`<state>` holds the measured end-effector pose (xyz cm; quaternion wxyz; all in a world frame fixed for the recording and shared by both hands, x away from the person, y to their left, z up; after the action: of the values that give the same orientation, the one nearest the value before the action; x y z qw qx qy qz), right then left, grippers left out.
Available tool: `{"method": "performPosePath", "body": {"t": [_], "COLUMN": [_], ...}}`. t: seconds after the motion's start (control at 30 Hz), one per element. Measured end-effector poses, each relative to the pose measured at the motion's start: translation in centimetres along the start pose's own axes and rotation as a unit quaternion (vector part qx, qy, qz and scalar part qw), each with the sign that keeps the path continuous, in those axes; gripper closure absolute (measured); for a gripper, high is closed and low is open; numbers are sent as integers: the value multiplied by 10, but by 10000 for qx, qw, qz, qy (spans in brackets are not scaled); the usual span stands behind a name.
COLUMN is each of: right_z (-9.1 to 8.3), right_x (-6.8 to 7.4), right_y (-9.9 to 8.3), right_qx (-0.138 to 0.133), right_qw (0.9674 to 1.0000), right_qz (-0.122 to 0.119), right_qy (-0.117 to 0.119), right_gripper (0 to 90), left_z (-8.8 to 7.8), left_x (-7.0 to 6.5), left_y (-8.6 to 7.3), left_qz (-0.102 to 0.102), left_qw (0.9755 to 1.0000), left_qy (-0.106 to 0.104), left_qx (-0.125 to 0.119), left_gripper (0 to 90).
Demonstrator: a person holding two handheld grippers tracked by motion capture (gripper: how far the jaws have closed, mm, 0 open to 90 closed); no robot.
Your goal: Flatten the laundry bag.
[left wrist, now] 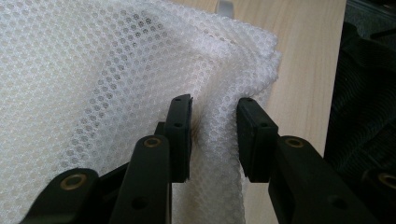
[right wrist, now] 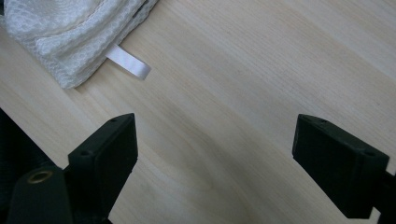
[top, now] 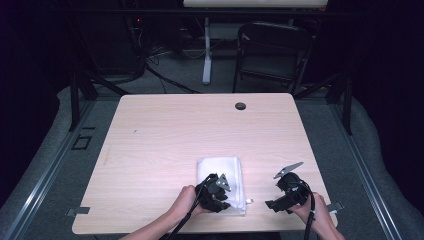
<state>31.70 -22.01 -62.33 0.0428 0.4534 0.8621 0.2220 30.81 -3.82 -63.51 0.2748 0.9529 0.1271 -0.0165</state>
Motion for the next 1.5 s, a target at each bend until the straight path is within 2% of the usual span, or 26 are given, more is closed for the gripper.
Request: {"method": "performPosePath", "body": {"t": [0.13, 0.23, 0.27, 0.3, 0.33, 0.4, 0.5, 0.53, 0.6, 0.63, 0.67, 0.7, 0.73, 0.8, 0.93, 1.0, 1.1, 1.13, 1.17, 1.3, 1.37, 1.4, 1.5], "right_z": [0, -1, -1, -1, -1, -1, 0, 0, 1, 1, 0, 2, 0, 1, 3, 9, 16, 17, 19, 26, 29, 31, 36], "right_x": [-1, -3, 0, 0, -2, -1, 4, 4, 9, 9, 10, 15, 15, 23, 44, 59, 67, 67, 69, 76, 77, 77, 78], "right_y": [-1, -2, -1, -1, -1, -1, 0, 0, 2, 2, 2, 4, 4, 7, 12, 15, 17, 17, 18, 22, 23, 25, 30], "right_qx": [56, 137, 118, 118, 157, 159, 185, 185, 140, 140, 176, 12, 131, 28, 22, 152, 188, 255, 268, 232, 324, 308, 272], "right_qw": [9999, 9997, 9998, 9998, 9996, 9996, 9995, 9995, 9994, 9994, 9991, 9995, 9987, 9985, 9964, 9941, 9930, 9924, 9921, 9920, 9914, 9904, 9900], "right_qz": [-62, -157, -136, -136, -196, -206, -245, -245, -307, -307, -392, -317, -492, -537, -798, -1015, -1095, -1154, -1174, -1158, -1222, -1308, -1353], "right_qy": [-57, -102, -9, -9, -109, -89, -66, -66, -38, -38, -43, 39, 16, 108, 285, 359, 407, 331, 356, 440, 350, 325, 279], "right_gripper": [139, 144, 149, 149, 169, 176, 282, 282, 406, 406, 463, 516, 568, 673, 794, 853, 874, 881, 883, 896, 898, 899, 899], "left_z": [0, 0, -1, -1, -1, 0, -1, -2, -3, -3, -4, -4, -4, -5, -5, -5, -5, -5, -5, -4, -3, -3, -3], "left_x": [0, -1, -1, -1, -1, 0, 0, 0, 0, 0, 1, 0, 0, 0, 0, 0, 0, 0, 0, 0, 0, 0, 1], "left_y": [0, 0, 0, 0, 0, 0, 1, 1, 3, 3, 4, 4, 4, 4, 4, 4, 4, 4, 4, 4, 4, 3, 2], "left_qz": [54, 31, 12, 23, 41, 28, 47, 51, 62, 58, 56, 64, 41, 52, 48, 48, 52, 47, 58, 59, 45, 45, 59], "left_qw": [10000, 10000, 10000, 10000, 10000, 10000, 9999, 9999, 9998, 9998, 9997, 9997, 9998, 9998, 9997, 9997, 9997, 9997, 9997, 9997, 9997, 9997, 9998], "left_qy": [37, 29, 34, 28, 43, 53, 97, 133, 147, 155, 163, 153, 135, 119, 93, 88, 95, 90, 92, 78, 78, 78, 74], "left_qx": [48, 32, 4, 11, 10, 0, -29, -58, -107, -128, -160, -169, -169, -168, -203, -229, -210, -226, -217, -204, -223, -218, -195], "left_gripper": [668, 731, 762, 762, 776, 787, 813, 813, 822, 822, 823, 825, 825, 824, 820, 820, 820, 819, 819, 816, 815, 815, 813]}}
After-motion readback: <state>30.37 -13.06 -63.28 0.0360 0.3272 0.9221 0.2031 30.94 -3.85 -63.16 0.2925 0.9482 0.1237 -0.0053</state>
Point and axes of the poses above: each handheld gripper's, and its own axes: z roughly forward along the jaws, y roughly out of its top, x roughly to its left, the point moved 10 cm from there along z, roughly forward along the jaws, and after that the axes turned 3 degrees about z, right-handed, at the moved point
